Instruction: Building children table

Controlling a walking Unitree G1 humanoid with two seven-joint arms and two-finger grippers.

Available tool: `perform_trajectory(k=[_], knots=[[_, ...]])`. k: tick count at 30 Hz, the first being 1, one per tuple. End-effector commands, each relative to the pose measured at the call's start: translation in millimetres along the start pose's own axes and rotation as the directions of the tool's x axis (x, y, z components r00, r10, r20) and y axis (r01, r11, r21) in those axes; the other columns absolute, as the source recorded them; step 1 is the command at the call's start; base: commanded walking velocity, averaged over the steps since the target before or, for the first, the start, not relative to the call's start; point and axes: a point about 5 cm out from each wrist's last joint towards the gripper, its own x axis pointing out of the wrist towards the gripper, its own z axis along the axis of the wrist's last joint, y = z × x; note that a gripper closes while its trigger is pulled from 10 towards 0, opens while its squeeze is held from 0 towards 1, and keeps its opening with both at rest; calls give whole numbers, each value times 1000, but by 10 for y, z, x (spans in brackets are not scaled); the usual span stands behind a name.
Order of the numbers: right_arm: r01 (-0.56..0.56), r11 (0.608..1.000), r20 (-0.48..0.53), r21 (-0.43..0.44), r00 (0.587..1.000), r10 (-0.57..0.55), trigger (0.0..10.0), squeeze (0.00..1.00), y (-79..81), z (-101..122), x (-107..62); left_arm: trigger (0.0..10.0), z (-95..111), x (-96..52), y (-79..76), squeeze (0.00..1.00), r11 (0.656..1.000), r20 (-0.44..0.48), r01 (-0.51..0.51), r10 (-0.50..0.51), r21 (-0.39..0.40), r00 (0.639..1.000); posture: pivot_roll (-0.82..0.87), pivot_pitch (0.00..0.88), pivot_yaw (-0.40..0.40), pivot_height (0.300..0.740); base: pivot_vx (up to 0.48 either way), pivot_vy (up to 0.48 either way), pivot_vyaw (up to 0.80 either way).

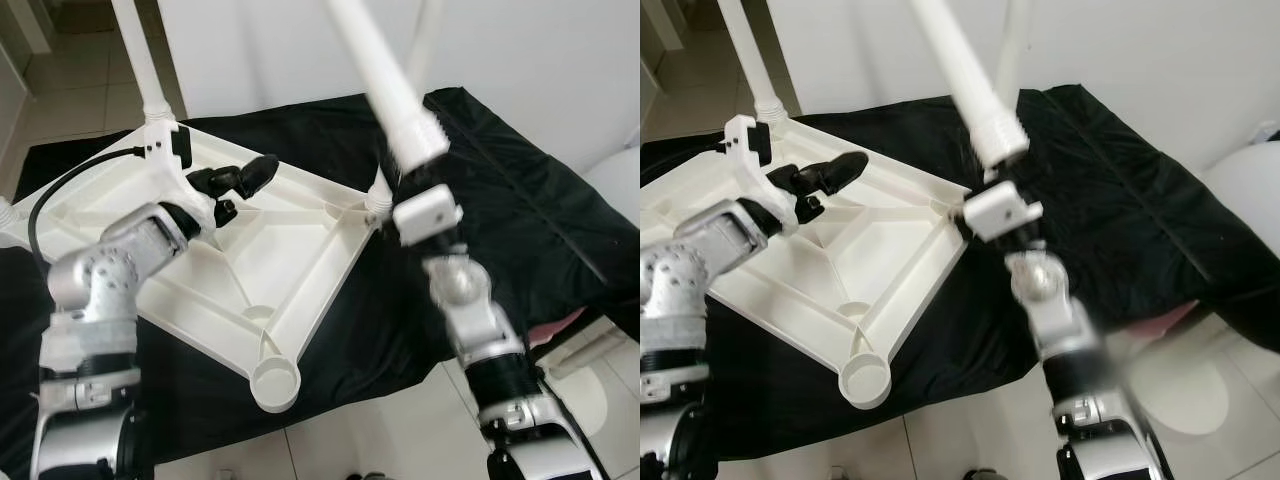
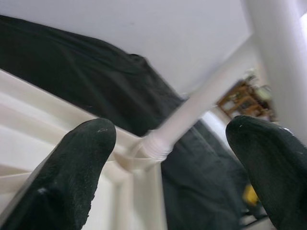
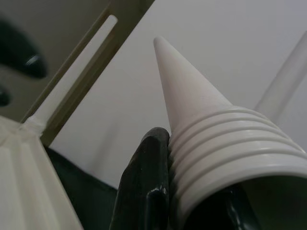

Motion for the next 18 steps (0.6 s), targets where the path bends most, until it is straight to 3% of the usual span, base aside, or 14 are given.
perform_trajectory(k=[1,3,6,18], knots=[[-40,999,-5,9,999,40,10000,0,61,-5,-43,10000,36,38,-91,0,975,1,188,-189,-115,982,-11,56,-1,740,0,0,0],[-81,996,-36,37,996,83,10000,0,150,-41,-102,10000,87,88,-101,0,956,22,212,-212,-202,977,-13,55,1,740,0,0,0],[-115,992,-45,54,992,118,10000,0,234,-40,-138,10000,77,129,-104,0,939,7,218,-224,-265,974,-19,53,7,740,0,0,0],[-180,979,-35,94,982,184,10000,0,411,29,-146,10000,-124,228,-170,0,929,-105,182,-226,-321,969,-23,50,9,740,0,0,0]])
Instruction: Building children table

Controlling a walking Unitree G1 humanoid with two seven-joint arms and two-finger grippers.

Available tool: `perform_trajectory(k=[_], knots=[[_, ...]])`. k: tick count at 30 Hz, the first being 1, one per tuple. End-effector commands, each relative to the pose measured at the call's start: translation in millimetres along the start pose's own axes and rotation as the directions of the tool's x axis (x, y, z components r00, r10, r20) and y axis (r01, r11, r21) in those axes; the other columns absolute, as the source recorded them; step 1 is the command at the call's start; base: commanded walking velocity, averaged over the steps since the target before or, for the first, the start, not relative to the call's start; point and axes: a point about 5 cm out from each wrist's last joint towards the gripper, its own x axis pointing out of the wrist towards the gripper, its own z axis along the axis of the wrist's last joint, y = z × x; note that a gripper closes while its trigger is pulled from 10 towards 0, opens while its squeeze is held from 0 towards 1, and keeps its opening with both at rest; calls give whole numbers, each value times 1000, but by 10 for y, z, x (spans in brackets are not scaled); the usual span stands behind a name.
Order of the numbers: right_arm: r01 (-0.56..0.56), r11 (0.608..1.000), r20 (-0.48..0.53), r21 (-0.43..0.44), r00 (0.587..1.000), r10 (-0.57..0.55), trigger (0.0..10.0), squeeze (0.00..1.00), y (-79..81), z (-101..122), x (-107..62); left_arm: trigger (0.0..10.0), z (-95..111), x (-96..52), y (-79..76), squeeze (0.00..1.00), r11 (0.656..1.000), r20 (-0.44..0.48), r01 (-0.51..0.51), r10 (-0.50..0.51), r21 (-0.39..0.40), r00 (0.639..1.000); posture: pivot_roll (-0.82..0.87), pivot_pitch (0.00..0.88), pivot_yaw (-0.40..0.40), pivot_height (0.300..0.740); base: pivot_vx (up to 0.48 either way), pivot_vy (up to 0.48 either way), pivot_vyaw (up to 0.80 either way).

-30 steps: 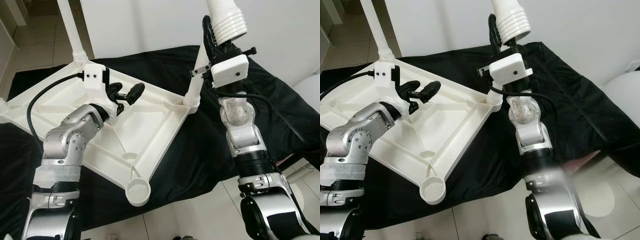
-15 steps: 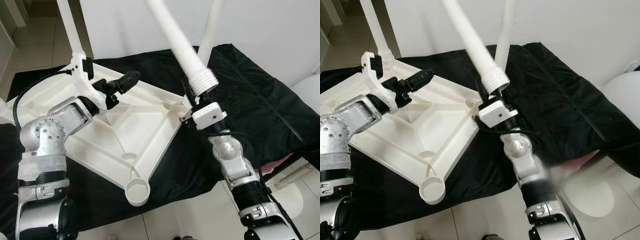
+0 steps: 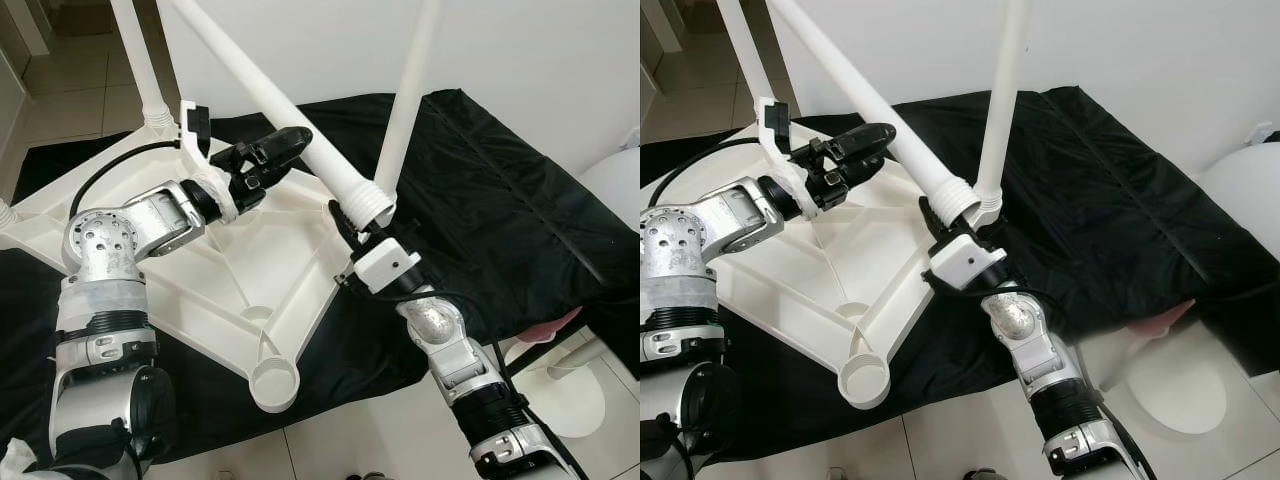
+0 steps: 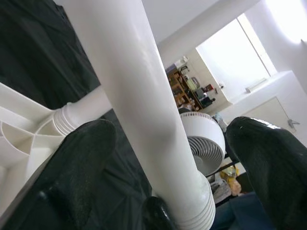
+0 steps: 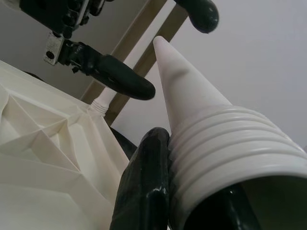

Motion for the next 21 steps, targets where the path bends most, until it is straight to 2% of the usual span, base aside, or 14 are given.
perform_trajectory(k=[1,7,12,16,21], knots=[[-5,1000,22,-3,1000,5,10000,0,4,45,19,10000,-51,26,7,0,1000,-32,8,-8,-18,999,-23,50,9,740,0,0,0],[-39,999,40,-16,998,39,10000,0,57,77,38,10000,-63,80,17,0,999,-35,-5,3,-40,999,-20,49,7,740,0,0,0],[-64,997,61,-41,996,66,10000,0,124,107,12,10000,-21,150,80,0,997,-37,-70,69,-34,997,-19,47,1,740,0,0,0],[-54,995,73,-84,996,60,10000,0,158,121,-93,10000,28,185,110,0,994,-40,-95,93,-58,995,-27,48,3,740,0,0,0],[-27,991,73,-131,997,36,10000,0,140,111,-227,10000,227,185,151,0,988,11,-137,138,-68,990,-32,52,3,740,0,0,0]])
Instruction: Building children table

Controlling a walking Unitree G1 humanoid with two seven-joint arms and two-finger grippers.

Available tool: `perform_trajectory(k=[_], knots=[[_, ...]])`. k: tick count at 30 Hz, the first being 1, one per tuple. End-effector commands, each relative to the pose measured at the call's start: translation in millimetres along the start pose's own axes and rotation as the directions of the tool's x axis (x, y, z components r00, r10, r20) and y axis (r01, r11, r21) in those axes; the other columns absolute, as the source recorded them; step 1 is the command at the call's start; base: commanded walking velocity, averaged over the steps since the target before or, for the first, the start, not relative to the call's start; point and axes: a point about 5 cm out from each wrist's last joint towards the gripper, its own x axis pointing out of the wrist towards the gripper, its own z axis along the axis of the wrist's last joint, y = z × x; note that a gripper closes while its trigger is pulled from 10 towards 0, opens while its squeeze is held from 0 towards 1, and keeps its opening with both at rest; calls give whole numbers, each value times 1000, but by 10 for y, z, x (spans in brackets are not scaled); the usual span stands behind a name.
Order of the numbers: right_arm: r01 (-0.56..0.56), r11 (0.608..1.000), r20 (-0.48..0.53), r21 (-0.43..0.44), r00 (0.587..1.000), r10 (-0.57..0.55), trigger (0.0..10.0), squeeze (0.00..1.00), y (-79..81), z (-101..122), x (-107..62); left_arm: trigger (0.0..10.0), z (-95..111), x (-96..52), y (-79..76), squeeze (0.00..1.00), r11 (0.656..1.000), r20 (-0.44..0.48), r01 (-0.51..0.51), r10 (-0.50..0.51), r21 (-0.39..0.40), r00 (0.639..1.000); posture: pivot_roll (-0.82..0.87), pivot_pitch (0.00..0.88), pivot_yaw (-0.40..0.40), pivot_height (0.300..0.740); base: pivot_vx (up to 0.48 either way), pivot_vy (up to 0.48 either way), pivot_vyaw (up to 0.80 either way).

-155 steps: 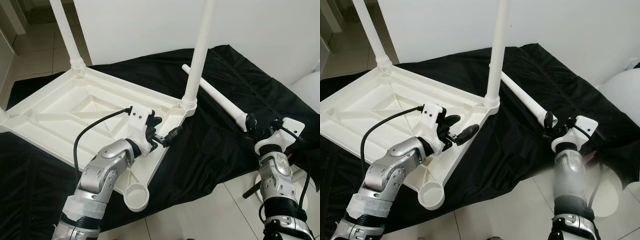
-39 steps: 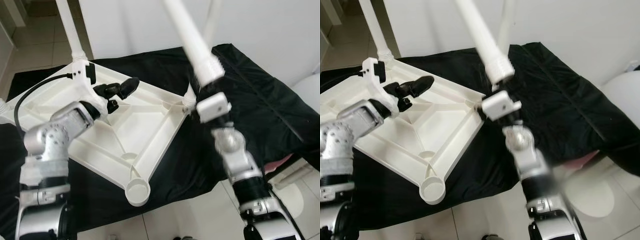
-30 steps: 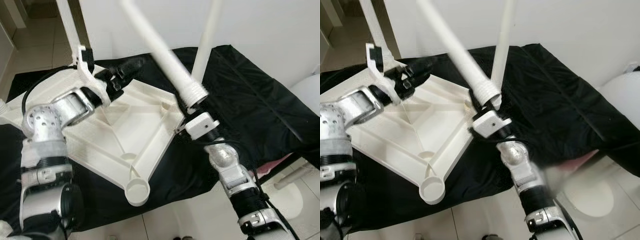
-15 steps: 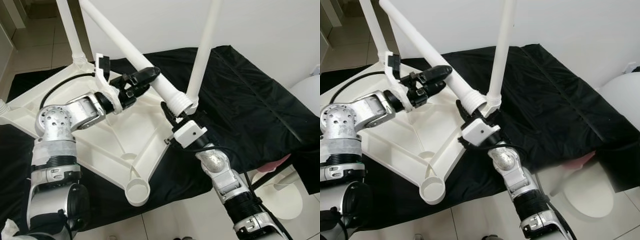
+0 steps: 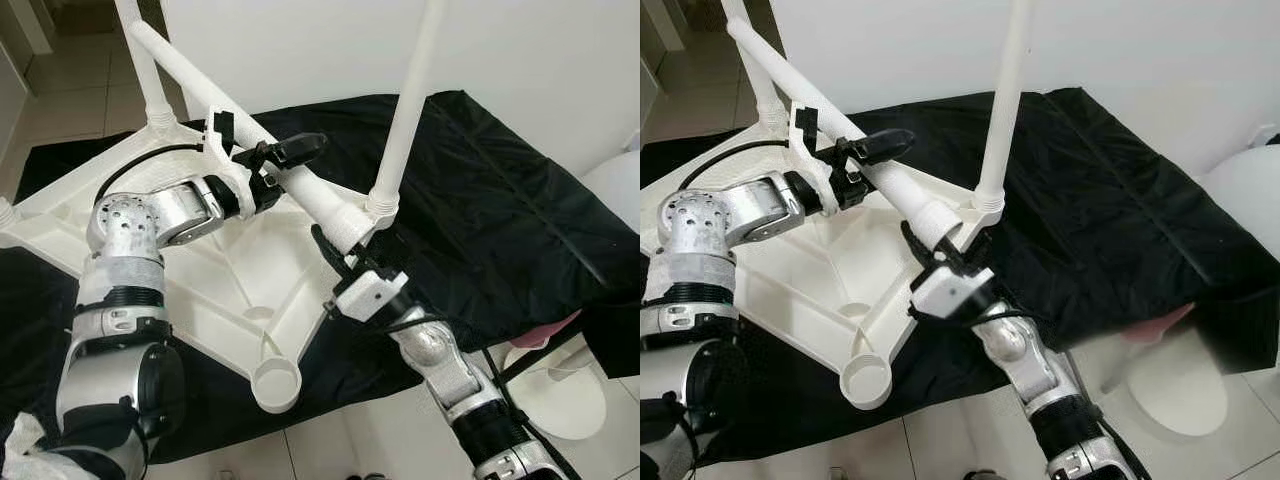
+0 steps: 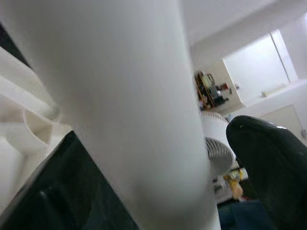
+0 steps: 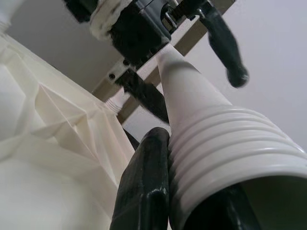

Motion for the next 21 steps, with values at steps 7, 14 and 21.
perform_trajectory(k=[7,14,21], knots=[[22,998,31,-53,999,-20,10000,0,-32,63,-131,10000,353,-56,132,0,994,99,-112,113,-19,989,-42,54,8,740,0,0,0],[17,998,31,-65,999,-15,10000,0,-27,52,-123,10000,404,-53,136,0,994,119,-99,104,-50,987,-54,52,17,740,0,0,0],[19,996,39,-86,999,-16,10000,0,-42,43,-103,0,383,1,111,0,997,91,-55,59,-54,994,-55,54,17,740,0,0,0]])
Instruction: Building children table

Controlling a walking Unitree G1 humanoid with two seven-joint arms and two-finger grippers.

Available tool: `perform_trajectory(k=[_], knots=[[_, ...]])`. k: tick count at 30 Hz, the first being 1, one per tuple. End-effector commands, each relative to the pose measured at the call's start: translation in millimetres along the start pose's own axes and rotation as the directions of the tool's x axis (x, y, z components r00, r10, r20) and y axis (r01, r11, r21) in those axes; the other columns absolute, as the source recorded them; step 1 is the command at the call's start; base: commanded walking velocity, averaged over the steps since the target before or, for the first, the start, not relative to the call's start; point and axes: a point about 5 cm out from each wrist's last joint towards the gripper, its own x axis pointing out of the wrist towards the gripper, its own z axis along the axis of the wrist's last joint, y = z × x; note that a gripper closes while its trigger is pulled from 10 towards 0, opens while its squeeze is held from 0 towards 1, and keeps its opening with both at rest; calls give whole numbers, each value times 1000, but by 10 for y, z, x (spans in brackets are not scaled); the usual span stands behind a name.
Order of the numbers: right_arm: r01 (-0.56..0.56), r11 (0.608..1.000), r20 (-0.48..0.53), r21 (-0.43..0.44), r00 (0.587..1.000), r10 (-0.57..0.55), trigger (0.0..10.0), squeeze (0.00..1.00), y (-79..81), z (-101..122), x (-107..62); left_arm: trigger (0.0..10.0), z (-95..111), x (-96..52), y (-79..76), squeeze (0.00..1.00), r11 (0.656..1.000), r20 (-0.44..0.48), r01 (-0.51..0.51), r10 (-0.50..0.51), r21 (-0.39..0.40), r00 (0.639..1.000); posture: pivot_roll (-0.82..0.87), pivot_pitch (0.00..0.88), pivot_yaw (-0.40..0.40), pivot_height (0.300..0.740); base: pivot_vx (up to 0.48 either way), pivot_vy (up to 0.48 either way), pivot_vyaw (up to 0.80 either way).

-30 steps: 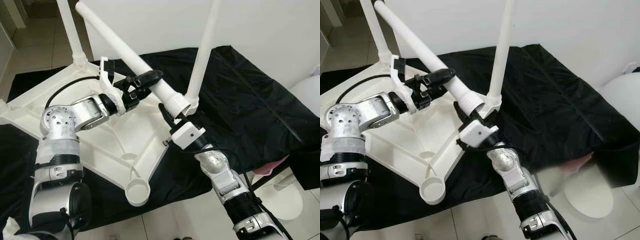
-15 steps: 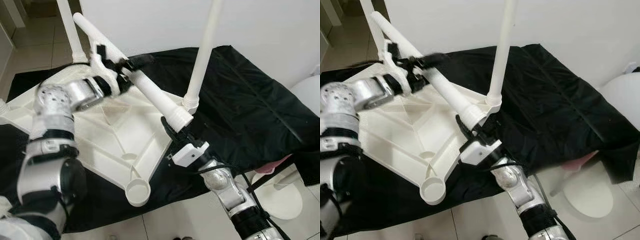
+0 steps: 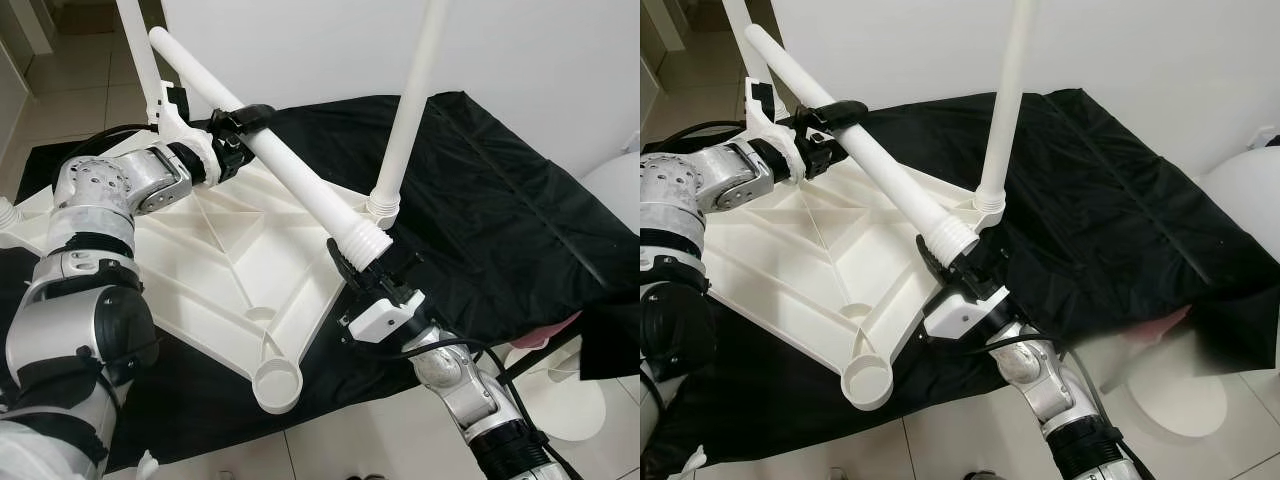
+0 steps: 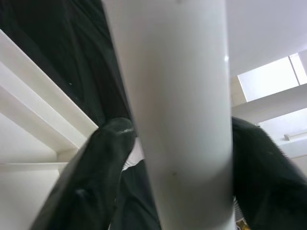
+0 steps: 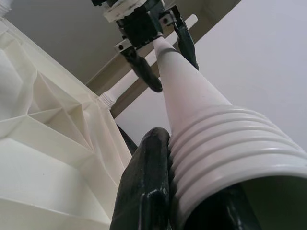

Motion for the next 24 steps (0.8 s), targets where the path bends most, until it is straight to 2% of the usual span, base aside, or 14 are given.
perform_trajectory(k=[1,12,13,18,19,24], knots=[[21,1000,37,-13,999,-21,10000,0,-45,34,44,0,12,16,-63,0,996,-14,84,-84,9,996,-55,54,17,740,0,0,0],[-7,1000,44,-9,999,7,10000,0,-14,21,31,0,75,7,-98,0,994,2,108,-108,-7,994,-47,54,12,740,0,0,0],[-2,1000,52,25,999,1,10000,1000,-11,29,28,0,91,2,-109,0,993,6,114,-114,-15,993,-45,54,10,740,0,0,0],[6,999,54,50,999,-9,10000,1000,-15,33,23,0,102,0,-111,0,993,11,115,-114,-32,993,-45,54,10,740,0,0,0],[18,999,52,47,998,-20,10000,1000,-20,32,14,10000,110,-2,-101,0,994,15,105,-105,-43,994,-45,54,10,740,0,0,0],[72,997,9,11,997,-72,10000,1000,-17,-7,-99,10000,174,-37,-50,0,993,51,80,-75,-89,996,-44,57,10,740,0,0,0]])
